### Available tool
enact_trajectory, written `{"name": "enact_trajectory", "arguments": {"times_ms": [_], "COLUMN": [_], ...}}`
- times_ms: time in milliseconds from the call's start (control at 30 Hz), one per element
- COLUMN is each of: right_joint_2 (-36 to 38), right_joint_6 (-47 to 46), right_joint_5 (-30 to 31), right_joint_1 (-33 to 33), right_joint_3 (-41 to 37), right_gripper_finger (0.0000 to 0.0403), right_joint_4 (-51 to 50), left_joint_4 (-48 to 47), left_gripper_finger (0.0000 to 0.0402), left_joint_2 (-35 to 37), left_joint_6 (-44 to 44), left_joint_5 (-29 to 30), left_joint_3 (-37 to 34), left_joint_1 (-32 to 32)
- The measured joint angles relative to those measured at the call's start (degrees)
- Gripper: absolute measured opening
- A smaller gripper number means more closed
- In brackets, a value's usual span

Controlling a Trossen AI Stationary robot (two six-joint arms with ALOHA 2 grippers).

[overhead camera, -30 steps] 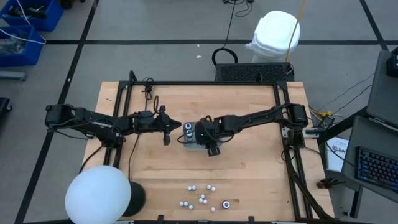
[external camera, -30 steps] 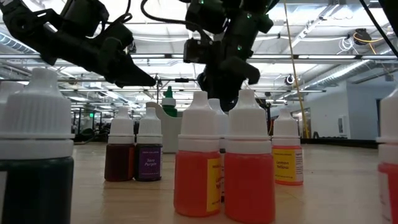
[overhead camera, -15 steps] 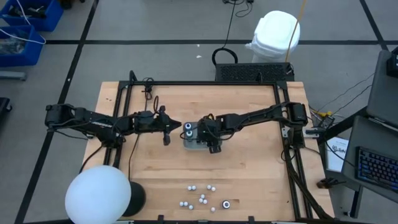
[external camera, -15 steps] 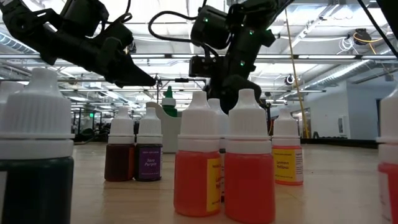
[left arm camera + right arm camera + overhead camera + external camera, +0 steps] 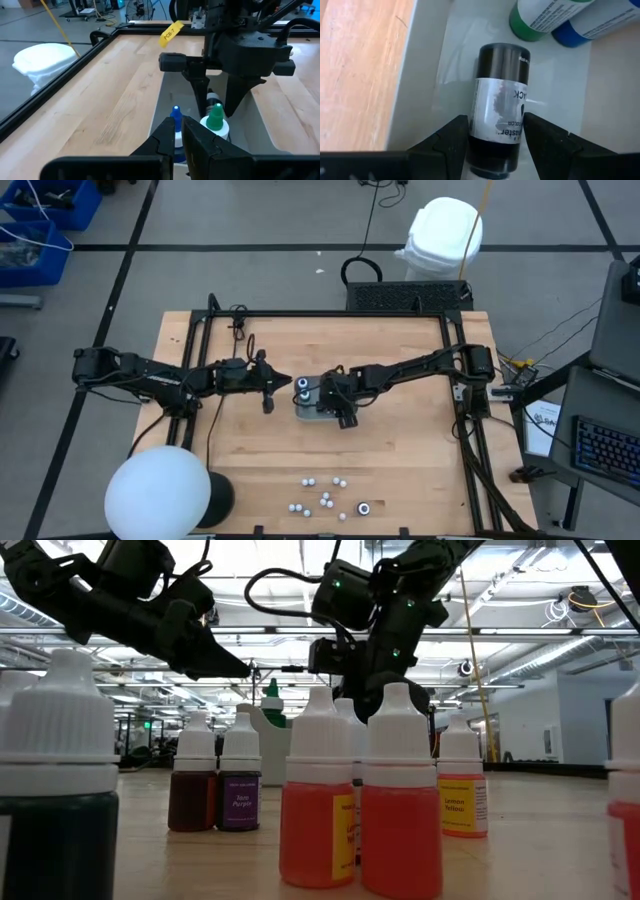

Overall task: Pick & Place food coloring
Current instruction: Put the large black food coloring bottle into the gray bin

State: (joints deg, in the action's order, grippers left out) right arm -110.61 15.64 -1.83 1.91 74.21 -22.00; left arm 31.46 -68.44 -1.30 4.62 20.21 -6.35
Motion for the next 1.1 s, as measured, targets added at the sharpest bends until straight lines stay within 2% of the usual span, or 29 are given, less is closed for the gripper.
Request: {"name": "enact_trajectory", "arguments": {"times_ms": [167,400,533,700,833,1100], "right_joint_2": [0.0,0.2,0.2,0.2,0.6,4.3], "right_joint_6": [0.4,0.3,0.5,1.2,1.7,1.7], "right_joint_5": [0.0,-1.4,-1.4,-0.9,2.0,2.5], "right_joint_1": [0.4,1.4,1.5,1.5,1.4,1.4], "right_joint_3": [-1.4,-2.7,-2.7,-2.7,-2.8,-2.9], "right_gripper_finger": [0.0178,0.0121,0.0104,0.0106,0.0106,0.0107], "right_joint_4": [1.5,2.8,3.5,4.2,4.0,4.0], "left_joint_4": [0.0,0.0,0.1,0.1,0.1,0.1], "left_gripper_finger": [0.0040,0.0040,0.0040,0.0040,0.0040,0.0040], "left_joint_2": [0.0,0.0,0.0,0.0,0.0,0.0], "left_joint_6": [0.0,0.1,0.1,0.1,0.1,0.1], "left_joint_5": [0.0,0.0,0.0,0.0,0.0,0.0], "left_joint_3": [0.0,0.0,0.0,0.0,0.0,0.0], "left_joint_1": [0.0,0.0,0.0,0.0,0.0,0.0]}}
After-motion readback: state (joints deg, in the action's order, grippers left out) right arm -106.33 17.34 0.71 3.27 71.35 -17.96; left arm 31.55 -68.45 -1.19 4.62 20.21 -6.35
